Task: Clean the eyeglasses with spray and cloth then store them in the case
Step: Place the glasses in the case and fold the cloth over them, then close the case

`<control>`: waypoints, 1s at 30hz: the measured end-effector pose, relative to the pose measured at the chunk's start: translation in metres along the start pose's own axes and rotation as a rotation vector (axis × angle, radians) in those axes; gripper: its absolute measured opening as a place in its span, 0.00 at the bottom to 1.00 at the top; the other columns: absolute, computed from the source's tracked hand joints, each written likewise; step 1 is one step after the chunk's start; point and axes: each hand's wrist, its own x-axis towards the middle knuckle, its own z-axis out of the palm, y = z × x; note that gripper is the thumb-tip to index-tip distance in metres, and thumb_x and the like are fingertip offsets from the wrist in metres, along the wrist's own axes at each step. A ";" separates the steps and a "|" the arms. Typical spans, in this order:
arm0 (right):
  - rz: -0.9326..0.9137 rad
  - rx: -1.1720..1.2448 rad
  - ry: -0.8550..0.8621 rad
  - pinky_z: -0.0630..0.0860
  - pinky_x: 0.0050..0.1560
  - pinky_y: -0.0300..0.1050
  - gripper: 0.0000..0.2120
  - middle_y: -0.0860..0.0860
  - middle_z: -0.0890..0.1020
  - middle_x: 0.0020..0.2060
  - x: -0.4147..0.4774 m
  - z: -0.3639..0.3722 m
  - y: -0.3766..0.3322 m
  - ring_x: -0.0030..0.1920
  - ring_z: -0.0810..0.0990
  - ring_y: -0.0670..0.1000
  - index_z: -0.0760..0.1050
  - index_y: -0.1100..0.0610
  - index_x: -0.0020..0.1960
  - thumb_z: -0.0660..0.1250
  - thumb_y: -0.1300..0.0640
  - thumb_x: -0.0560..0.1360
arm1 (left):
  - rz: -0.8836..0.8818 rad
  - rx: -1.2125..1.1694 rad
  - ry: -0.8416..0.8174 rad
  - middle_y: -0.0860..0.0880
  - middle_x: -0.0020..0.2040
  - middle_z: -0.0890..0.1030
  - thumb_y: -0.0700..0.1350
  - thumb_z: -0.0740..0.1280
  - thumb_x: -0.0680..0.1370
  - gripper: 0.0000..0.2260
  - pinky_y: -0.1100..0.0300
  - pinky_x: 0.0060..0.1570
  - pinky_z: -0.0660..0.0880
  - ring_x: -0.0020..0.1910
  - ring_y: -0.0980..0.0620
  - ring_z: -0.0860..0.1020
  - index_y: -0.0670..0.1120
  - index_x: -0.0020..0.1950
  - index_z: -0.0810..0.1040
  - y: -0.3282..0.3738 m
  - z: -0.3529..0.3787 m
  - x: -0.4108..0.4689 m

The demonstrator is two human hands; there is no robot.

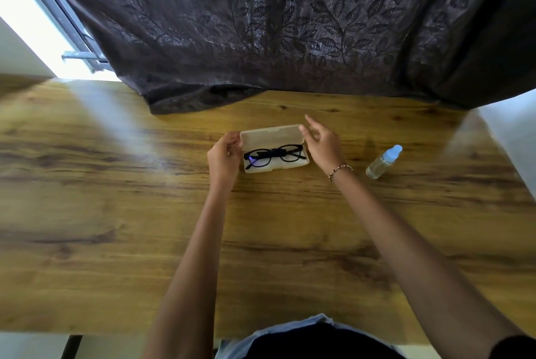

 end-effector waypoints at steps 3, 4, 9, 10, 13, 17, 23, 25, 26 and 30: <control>0.077 0.040 -0.038 0.62 0.26 0.25 0.25 0.48 0.82 0.43 0.004 0.007 0.004 0.29 0.66 0.35 0.70 0.55 0.70 0.54 0.41 0.80 | -0.008 -0.020 -0.001 0.47 0.55 0.81 0.38 0.65 0.79 0.11 0.75 0.38 0.73 0.46 0.60 0.76 0.43 0.60 0.78 -0.001 0.001 0.001; 0.098 0.062 -0.046 0.63 0.30 0.25 0.26 0.44 0.80 0.43 0.004 0.008 0.003 0.33 0.69 0.35 0.70 0.55 0.70 0.54 0.40 0.80 | -0.012 -0.024 0.000 0.47 0.55 0.81 0.38 0.65 0.79 0.11 0.74 0.39 0.73 0.47 0.59 0.76 0.44 0.61 0.78 -0.001 0.002 0.001; 0.224 0.292 -0.056 0.78 0.56 0.50 0.23 0.56 0.78 0.62 0.003 0.012 0.006 0.61 0.77 0.56 0.72 0.55 0.66 0.57 0.41 0.79 | 0.012 -0.050 0.005 0.48 0.56 0.81 0.38 0.65 0.79 0.12 0.77 0.42 0.73 0.50 0.58 0.76 0.43 0.62 0.77 -0.003 0.002 -0.003; 0.246 0.341 -0.067 0.76 0.59 0.51 0.23 0.54 0.78 0.62 0.002 0.012 0.007 0.61 0.76 0.54 0.72 0.54 0.67 0.58 0.41 0.79 | 0.013 -0.060 0.010 0.48 0.56 0.80 0.37 0.65 0.79 0.12 0.78 0.43 0.73 0.50 0.58 0.76 0.42 0.62 0.77 -0.003 0.002 -0.004; 0.253 0.481 -0.095 0.74 0.63 0.55 0.18 0.50 0.81 0.58 -0.001 0.011 0.008 0.60 0.77 0.50 0.76 0.52 0.63 0.60 0.44 0.79 | -0.007 -0.101 0.040 0.51 0.55 0.79 0.38 0.64 0.79 0.13 0.80 0.45 0.71 0.51 0.58 0.76 0.43 0.64 0.76 -0.002 0.004 -0.009; 0.196 0.528 -0.112 0.72 0.64 0.55 0.14 0.47 0.79 0.59 -0.011 0.009 0.012 0.61 0.75 0.48 0.79 0.49 0.59 0.59 0.47 0.80 | -0.016 -0.148 0.062 0.51 0.55 0.80 0.39 0.64 0.79 0.12 0.77 0.48 0.72 0.51 0.58 0.77 0.43 0.63 0.77 -0.003 0.006 -0.016; 0.044 0.519 -0.122 0.73 0.58 0.49 0.11 0.46 0.78 0.58 -0.024 0.012 0.025 0.58 0.75 0.49 0.77 0.51 0.58 0.56 0.55 0.82 | -0.051 -0.195 0.058 0.55 0.53 0.80 0.40 0.63 0.80 0.11 0.74 0.48 0.74 0.48 0.61 0.77 0.45 0.62 0.77 -0.005 0.006 -0.025; 0.016 0.493 -0.127 0.71 0.53 0.45 0.11 0.48 0.78 0.54 -0.027 0.014 0.030 0.53 0.75 0.48 0.76 0.52 0.58 0.56 0.57 0.82 | -0.081 -0.257 0.021 0.55 0.52 0.80 0.40 0.63 0.80 0.10 0.67 0.50 0.77 0.50 0.59 0.79 0.46 0.60 0.78 -0.008 0.005 -0.029; 0.000 0.479 -0.124 0.70 0.52 0.45 0.11 0.50 0.78 0.53 -0.028 0.015 0.032 0.52 0.74 0.48 0.76 0.53 0.58 0.55 0.58 0.82 | -0.094 -0.309 -0.003 0.55 0.52 0.80 0.39 0.63 0.80 0.10 0.64 0.51 0.78 0.51 0.59 0.79 0.46 0.60 0.78 -0.010 0.005 -0.032; -0.053 0.447 -0.141 0.72 0.58 0.48 0.11 0.44 0.76 0.54 -0.032 0.017 0.037 0.53 0.73 0.45 0.74 0.54 0.59 0.55 0.60 0.82 | -0.071 -0.385 -0.044 0.55 0.54 0.80 0.38 0.62 0.80 0.11 0.59 0.54 0.78 0.53 0.59 0.79 0.46 0.60 0.78 -0.013 0.002 -0.041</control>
